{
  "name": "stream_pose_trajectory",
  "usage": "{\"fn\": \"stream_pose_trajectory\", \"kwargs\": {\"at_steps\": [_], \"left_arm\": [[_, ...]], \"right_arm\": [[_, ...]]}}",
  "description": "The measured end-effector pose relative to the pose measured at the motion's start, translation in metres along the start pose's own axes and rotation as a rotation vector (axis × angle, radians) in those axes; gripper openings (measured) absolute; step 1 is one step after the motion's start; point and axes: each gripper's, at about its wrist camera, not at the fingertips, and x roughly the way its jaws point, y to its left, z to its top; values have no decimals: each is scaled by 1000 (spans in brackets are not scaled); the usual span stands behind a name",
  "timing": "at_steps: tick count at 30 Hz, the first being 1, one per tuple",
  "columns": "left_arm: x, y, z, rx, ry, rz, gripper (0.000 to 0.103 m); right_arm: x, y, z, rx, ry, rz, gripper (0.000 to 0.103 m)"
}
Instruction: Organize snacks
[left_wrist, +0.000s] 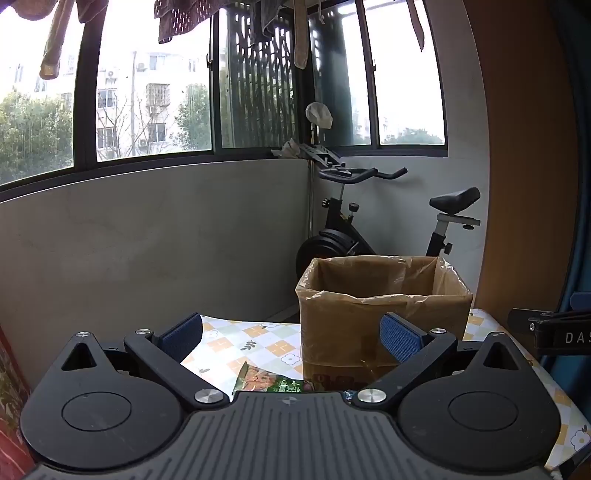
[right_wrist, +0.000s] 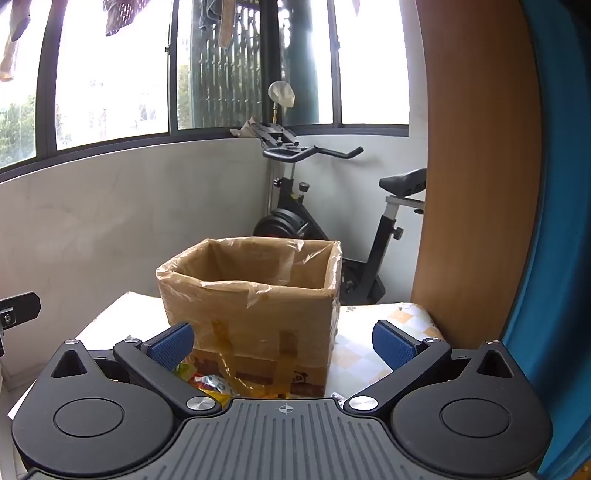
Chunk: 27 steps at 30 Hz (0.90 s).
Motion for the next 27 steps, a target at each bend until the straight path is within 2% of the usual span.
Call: {"fn": "stream_pose_trajectory", "kwargs": {"at_steps": [4, 5, 27], "left_arm": [[5, 4, -1, -14, 18, -24, 103], [-3, 0, 4, 10, -9, -14, 103], [-1, 0, 2, -20, -1, -27, 103]], "right_arm": [[0, 0, 0, -3, 3, -3, 103], [1, 0, 0, -4, 4, -4, 103], [-3, -4, 3, -4, -2, -13, 103]]}}
